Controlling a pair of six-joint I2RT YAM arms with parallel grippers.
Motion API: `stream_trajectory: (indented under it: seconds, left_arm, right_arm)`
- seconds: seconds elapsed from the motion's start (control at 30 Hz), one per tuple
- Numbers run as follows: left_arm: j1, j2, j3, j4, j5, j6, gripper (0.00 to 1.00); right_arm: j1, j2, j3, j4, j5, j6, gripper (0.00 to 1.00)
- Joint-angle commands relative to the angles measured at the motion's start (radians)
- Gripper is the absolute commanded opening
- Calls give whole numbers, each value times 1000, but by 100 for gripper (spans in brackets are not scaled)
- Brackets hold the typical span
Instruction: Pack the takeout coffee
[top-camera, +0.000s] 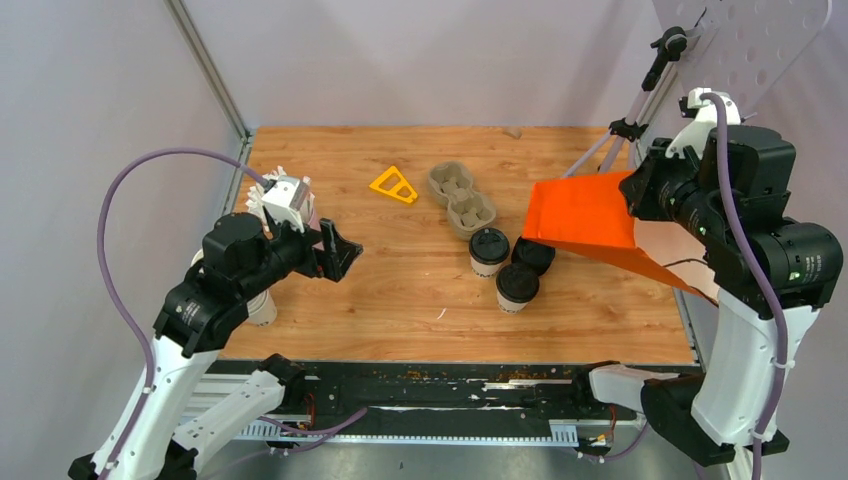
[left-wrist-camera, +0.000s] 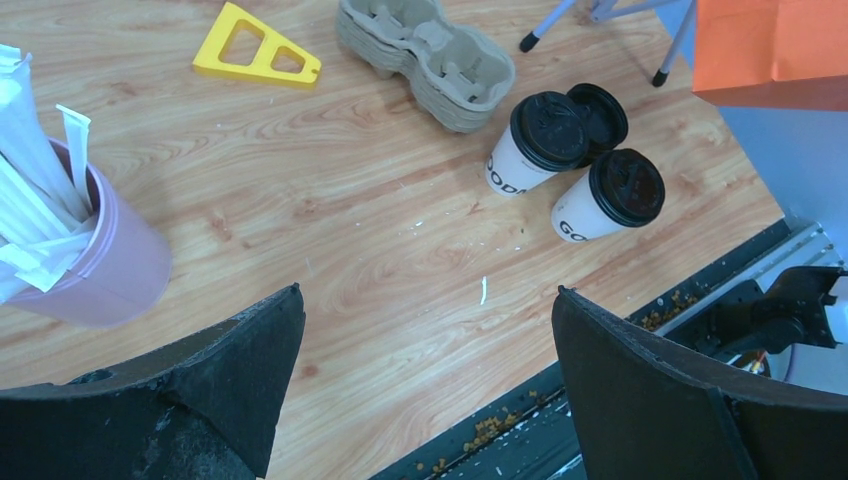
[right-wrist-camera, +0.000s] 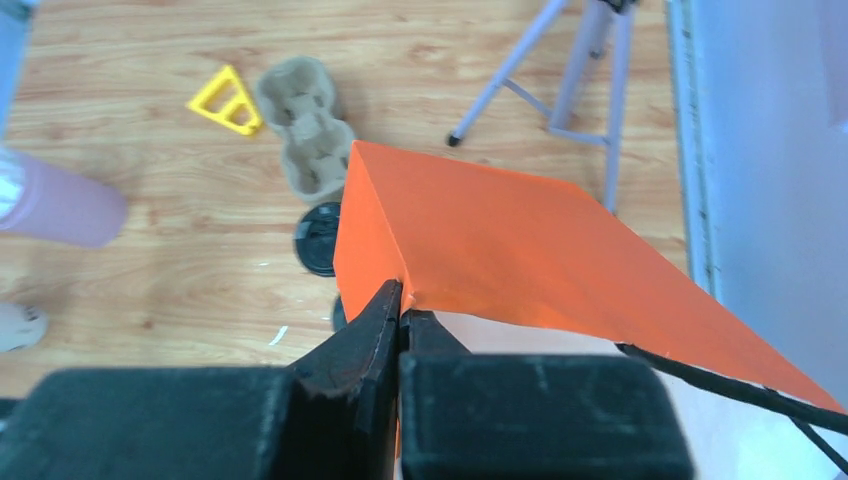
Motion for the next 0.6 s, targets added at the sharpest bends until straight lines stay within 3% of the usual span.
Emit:
stream_trajectory:
  seconds: [0.0, 0.13, 0.27, 0.57]
  left_arm:
    - [2, 22, 35, -7, -44, 24, 100]
    - [2, 44, 94, -57, -86, 2, 100]
    - [2, 48, 197, -98, -95, -12, 100]
    - [2, 7, 292, -153, -247, -22, 100]
  right_arm:
    - [-3, 46, 71, 96, -225, -7, 0]
    - [17, 66, 72, 199, -355, -2, 0]
    - [104, 82, 64, 304, -356, -8, 0]
    - [591, 181, -7, 503, -144, -100, 0]
